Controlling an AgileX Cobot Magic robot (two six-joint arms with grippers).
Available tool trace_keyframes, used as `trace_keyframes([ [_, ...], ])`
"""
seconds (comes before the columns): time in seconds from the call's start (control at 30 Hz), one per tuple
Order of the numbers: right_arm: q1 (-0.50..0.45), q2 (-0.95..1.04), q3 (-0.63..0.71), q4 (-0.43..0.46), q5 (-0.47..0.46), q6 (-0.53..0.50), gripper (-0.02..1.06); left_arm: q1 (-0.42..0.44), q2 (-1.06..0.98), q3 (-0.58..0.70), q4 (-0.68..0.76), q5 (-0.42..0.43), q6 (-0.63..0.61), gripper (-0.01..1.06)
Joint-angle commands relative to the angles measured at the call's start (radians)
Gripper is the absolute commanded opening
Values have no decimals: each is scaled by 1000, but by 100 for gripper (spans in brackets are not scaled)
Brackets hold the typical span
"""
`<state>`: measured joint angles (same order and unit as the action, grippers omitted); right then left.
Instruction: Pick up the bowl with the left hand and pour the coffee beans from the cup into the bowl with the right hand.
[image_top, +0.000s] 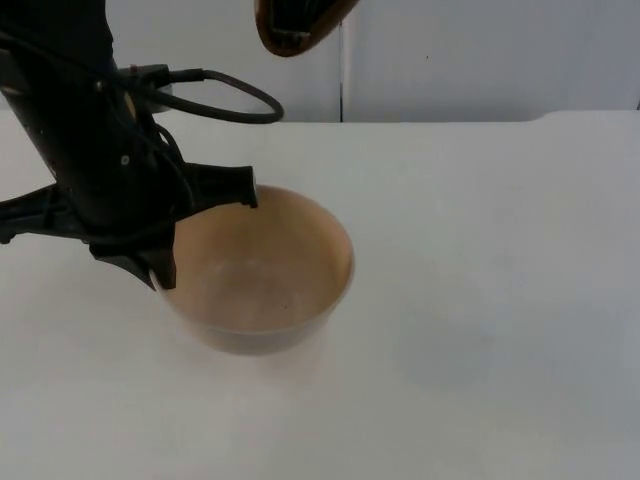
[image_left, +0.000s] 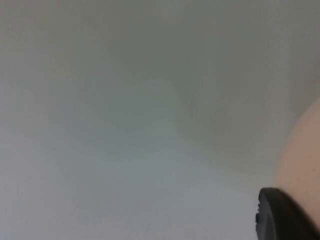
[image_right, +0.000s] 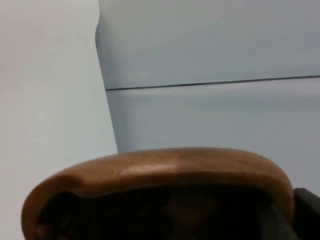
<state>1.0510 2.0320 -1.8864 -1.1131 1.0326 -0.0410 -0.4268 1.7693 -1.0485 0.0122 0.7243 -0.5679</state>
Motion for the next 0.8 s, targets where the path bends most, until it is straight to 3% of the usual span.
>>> trace_keyframes([
  [0.0,11,-1,11,-34,3,0,0,-2,-5,-6,-12,-4,-10,0],
  [0.13,22,-1,42,-77,5,12,0,-2,-5,-6,-12,-4,-10,0],
  [0.3,40,-1,106,-211,7,109,0,-2,-5,-6,-12,-4,-10,0],
  [0.5,50,-1,117,-231,7,174,0,-2,-5,-6,-12,-4,-10,0],
  [0.57,63,-1,117,-286,17,212,0,-2,-5,-6,-12,-4,-10,0],
  [0.77,78,-1,117,-324,20,206,0,-2,-7,-27,-12,20,-5,0],
])
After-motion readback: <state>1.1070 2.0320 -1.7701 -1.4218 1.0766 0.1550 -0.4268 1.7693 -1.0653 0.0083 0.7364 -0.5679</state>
